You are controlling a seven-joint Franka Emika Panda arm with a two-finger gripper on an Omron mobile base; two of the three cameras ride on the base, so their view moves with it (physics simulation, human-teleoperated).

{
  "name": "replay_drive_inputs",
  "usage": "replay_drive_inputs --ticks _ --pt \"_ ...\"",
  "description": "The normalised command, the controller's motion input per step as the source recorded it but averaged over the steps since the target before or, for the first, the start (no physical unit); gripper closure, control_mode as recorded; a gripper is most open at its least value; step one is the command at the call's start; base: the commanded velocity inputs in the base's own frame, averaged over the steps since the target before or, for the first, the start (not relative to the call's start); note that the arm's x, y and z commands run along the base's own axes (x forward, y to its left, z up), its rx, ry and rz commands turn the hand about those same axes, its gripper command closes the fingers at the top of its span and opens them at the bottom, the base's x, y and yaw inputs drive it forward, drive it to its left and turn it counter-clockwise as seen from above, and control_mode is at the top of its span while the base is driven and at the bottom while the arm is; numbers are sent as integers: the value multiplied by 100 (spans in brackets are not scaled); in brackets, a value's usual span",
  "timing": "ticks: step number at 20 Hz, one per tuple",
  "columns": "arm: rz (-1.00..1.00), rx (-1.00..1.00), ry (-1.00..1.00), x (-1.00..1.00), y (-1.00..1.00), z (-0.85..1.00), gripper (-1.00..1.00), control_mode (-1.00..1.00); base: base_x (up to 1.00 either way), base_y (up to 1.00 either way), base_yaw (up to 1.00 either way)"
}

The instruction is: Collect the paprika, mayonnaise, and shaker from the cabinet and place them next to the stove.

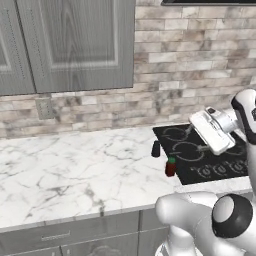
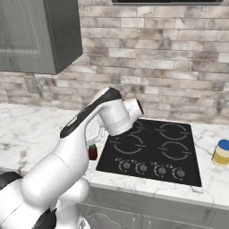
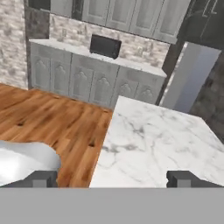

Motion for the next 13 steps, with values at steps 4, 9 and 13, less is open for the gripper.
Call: replay_drive_inputs --ticks 4,9,13 --pt "-1 -11 -11 -66 61 91 -100 -100 0 0 0" --pt "0 -17 -8 -59 70 60 -100 -100 0 0 0" --pt "0 -8 0 -18 30 5 -100 -100 0 0 0"
